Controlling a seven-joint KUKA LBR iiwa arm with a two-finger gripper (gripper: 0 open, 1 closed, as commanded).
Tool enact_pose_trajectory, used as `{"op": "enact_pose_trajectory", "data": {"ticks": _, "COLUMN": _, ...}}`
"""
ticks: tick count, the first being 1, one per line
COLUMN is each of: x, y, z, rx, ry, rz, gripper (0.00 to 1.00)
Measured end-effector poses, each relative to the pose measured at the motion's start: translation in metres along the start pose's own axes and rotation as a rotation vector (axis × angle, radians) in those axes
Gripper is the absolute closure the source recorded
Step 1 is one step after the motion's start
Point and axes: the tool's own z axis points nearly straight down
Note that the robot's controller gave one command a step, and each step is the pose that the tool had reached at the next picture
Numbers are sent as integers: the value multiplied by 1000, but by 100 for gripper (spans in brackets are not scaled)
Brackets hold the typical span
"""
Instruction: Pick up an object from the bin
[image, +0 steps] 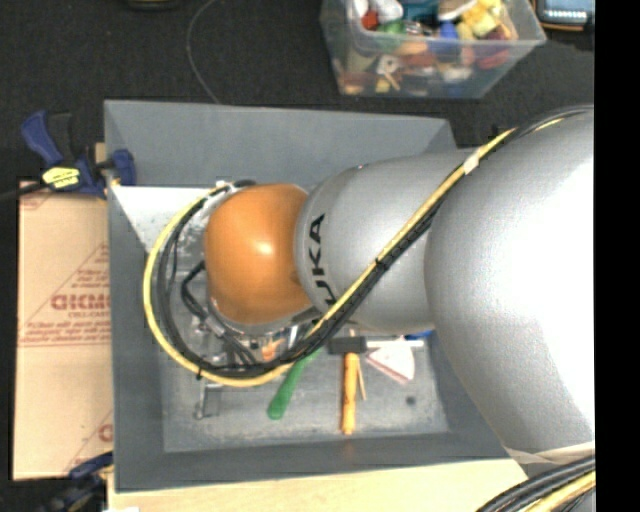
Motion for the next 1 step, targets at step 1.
{"op": "enact_pose_trajectory", "data": {"ticks": 1, "x": -2, "y": -1, "z": -2, "rx": -1, "ry": -5, "rz": 5, "gripper": 0}}
